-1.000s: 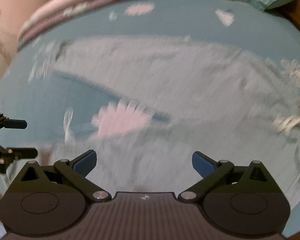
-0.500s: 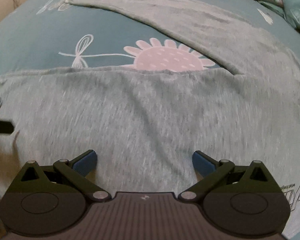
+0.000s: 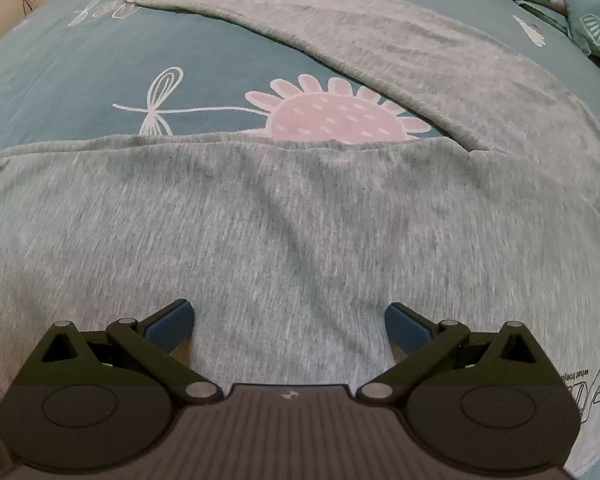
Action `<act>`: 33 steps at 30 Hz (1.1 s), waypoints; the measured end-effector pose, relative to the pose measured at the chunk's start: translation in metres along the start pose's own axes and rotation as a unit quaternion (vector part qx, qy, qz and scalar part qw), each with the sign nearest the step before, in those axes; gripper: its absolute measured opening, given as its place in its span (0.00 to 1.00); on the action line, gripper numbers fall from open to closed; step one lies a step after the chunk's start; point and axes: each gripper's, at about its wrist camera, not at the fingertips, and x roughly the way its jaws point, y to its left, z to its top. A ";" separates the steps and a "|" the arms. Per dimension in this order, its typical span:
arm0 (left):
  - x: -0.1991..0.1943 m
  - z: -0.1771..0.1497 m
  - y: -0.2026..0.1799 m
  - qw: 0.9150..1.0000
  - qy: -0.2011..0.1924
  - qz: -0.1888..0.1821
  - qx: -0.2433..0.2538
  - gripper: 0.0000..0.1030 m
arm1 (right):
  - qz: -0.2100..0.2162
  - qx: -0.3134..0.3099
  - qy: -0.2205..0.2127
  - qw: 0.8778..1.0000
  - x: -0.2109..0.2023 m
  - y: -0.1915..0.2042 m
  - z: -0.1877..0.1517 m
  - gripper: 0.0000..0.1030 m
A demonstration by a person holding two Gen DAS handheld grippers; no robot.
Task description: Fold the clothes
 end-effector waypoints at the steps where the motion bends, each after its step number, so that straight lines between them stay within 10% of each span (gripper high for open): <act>1: -0.001 -0.001 0.018 1.000 0.002 0.017 -0.025 0.89 | 0.000 0.000 0.000 1.000 0.000 0.000 0.000 1.00; 4: 0.005 -0.011 0.073 0.987 0.036 0.027 -0.154 0.60 | 0.000 -0.001 -0.001 1.000 0.000 0.000 0.000 1.00; 9: 0.008 -0.054 0.115 0.936 0.045 -0.039 -0.347 0.55 | -0.001 -0.001 0.013 1.000 0.000 0.000 0.005 1.00; 24: 0.033 -0.099 0.136 0.882 -0.021 -0.205 -0.424 0.66 | -0.006 0.004 0.048 0.999 0.005 0.002 0.017 1.00; 27: 0.038 -0.095 0.137 0.886 -0.010 -0.218 -0.409 0.55 | -0.008 0.006 0.054 0.998 0.006 0.001 0.020 1.00; 30: 0.038 -0.092 0.130 0.910 0.020 -0.197 -0.365 0.21 | -0.008 0.006 0.059 0.998 0.006 0.001 0.021 1.00; 33: 0.031 -0.084 0.118 0.934 0.041 -0.157 -0.319 0.12 | -0.009 0.004 0.066 0.998 0.007 0.001 0.024 1.00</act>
